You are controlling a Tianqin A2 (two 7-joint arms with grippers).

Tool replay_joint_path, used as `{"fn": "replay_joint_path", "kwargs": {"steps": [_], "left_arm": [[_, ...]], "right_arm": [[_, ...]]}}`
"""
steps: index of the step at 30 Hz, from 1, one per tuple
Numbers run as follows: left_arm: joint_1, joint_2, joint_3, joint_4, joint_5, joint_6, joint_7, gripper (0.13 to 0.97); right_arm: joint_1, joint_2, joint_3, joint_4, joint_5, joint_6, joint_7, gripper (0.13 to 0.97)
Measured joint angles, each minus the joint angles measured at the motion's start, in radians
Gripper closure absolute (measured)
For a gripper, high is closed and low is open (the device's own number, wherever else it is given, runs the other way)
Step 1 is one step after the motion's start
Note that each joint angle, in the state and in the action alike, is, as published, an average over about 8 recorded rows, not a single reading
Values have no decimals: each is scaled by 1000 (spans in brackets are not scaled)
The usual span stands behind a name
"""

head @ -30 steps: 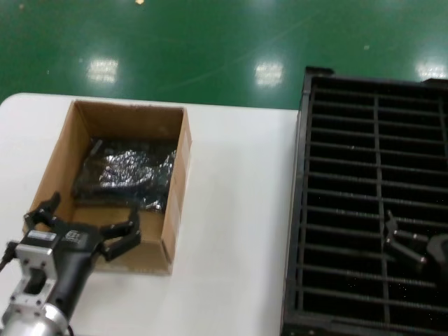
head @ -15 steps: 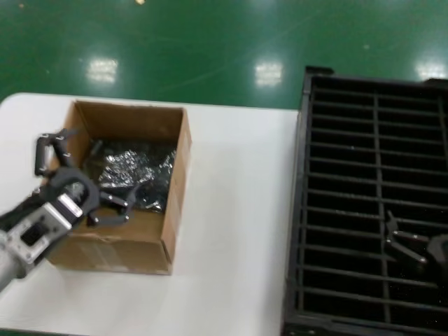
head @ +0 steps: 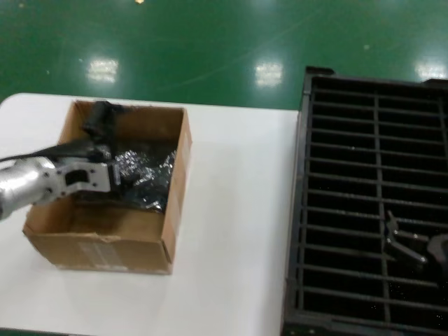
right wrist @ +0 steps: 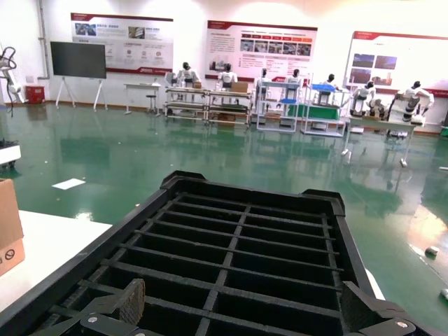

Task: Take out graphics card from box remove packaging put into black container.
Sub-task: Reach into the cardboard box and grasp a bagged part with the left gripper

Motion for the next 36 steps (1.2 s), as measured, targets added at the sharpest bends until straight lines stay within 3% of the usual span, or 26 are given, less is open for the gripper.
{"fn": "replay_joint_path", "kwargs": {"steps": [5,12,22,36], "left_arm": [[-103,39,86,150,58,26,43,132],[-155,60,143,251,82,43,64,132],[-180,90,131,351,44,-34,165,156],[-187,132,105,448,-8,-107,294,288]], "right_arm": [[0,0,0,0,0,0,0,129],[0,0,0,0,0,0,0,129],[0,0,0,0,0,0,0,129],[0,0,0,0,0,0,0,129]]}}
